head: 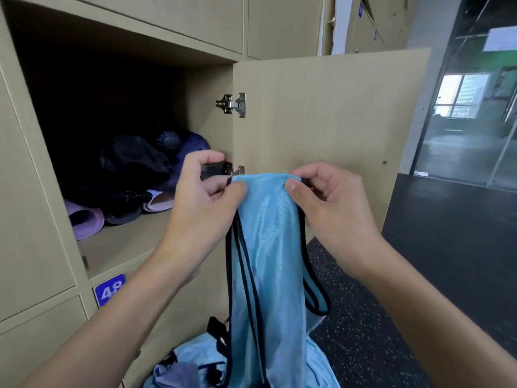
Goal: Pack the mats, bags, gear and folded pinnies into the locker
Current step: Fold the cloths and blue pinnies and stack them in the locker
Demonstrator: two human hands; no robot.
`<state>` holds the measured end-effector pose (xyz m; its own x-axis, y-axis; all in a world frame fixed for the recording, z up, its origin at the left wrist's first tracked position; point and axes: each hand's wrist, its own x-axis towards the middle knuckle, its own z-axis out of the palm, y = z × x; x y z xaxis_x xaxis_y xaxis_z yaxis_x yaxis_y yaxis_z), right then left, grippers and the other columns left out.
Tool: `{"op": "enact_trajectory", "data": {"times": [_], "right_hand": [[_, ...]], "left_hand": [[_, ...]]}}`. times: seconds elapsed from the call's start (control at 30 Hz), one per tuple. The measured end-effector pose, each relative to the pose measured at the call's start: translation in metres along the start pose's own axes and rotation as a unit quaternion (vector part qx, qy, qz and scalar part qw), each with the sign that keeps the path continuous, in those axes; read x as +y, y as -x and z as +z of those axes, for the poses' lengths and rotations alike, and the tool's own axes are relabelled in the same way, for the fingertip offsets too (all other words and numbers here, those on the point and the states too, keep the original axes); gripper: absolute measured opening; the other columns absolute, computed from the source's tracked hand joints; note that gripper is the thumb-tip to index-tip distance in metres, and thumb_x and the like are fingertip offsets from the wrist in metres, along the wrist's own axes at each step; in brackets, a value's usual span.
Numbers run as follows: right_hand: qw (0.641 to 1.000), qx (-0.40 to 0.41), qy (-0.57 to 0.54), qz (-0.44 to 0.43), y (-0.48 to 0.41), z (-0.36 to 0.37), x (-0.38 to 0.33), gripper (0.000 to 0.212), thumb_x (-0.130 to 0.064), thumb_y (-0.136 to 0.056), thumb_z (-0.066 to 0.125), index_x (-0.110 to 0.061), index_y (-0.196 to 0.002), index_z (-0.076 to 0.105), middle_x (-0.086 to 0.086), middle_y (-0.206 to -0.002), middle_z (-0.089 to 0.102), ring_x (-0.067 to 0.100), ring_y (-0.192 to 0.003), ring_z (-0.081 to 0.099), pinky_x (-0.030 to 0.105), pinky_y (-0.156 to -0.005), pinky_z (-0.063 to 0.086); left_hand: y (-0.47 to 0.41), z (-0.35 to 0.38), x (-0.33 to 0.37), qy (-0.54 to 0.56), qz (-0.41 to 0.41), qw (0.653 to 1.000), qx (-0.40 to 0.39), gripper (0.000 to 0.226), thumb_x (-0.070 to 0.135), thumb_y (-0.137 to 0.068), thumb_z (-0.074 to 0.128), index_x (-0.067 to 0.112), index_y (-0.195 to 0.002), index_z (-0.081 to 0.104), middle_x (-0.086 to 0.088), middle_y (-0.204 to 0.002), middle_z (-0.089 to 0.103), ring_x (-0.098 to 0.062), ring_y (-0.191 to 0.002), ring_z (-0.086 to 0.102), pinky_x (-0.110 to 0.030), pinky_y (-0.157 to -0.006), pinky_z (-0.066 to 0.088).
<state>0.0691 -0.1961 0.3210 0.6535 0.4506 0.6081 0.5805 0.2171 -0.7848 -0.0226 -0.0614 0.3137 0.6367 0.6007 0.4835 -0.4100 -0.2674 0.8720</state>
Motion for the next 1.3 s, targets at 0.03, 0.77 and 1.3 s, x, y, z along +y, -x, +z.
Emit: {"op": "enact_trajectory", "data": {"times": [0.03, 0.77, 1.3], "right_hand": [[1.000, 0.003, 0.002, -0.002, -0.001, 0.002, -0.001, 0.022, -0.005, -0.093, 0.063, -0.020, -0.077, 0.065, -0.011, -0.068, 0.068, 0.001, -0.062, 0.056, 0.015, -0.061, 0.046], [0.996, 0.039, -0.029, 0.077, 0.031, -0.008, 0.039, 0.049, -0.007, -0.100, 0.051, -0.033, -0.138, 0.034, -0.012, -0.059, 0.056, 0.008, -0.051, 0.047, 0.023, -0.049, 0.041], [0.988, -0.032, -0.058, 0.139, 0.039, -0.026, 0.044, 0.086, -0.008, -0.092, 0.066, -0.055, -0.144, 0.016, 0.009, -0.092, 0.075, 0.028, -0.087, 0.073, 0.047, -0.086, 0.058]], "left_hand": [[0.004, 0.002, -0.004, 0.005, -0.038, 0.999, -0.017, 0.053, 0.021, -0.078, 0.077, 0.029, -0.120, 0.046, -0.001, -0.092, 0.076, -0.013, -0.076, 0.069, -0.026, -0.070, 0.054], [0.019, 0.004, -0.036, -0.043, -0.045, 0.995, -0.080, 0.051, 0.003, -0.087, 0.070, 0.028, -0.116, 0.038, -0.014, -0.090, 0.075, -0.029, -0.077, 0.070, -0.044, -0.077, 0.058], [0.032, 0.015, -0.054, 0.001, -0.153, 0.983, -0.099, 0.104, 0.009, -0.082, 0.080, 0.052, -0.148, 0.011, -0.002, -0.110, 0.075, -0.020, -0.101, 0.072, -0.040, -0.099, 0.052]]}}
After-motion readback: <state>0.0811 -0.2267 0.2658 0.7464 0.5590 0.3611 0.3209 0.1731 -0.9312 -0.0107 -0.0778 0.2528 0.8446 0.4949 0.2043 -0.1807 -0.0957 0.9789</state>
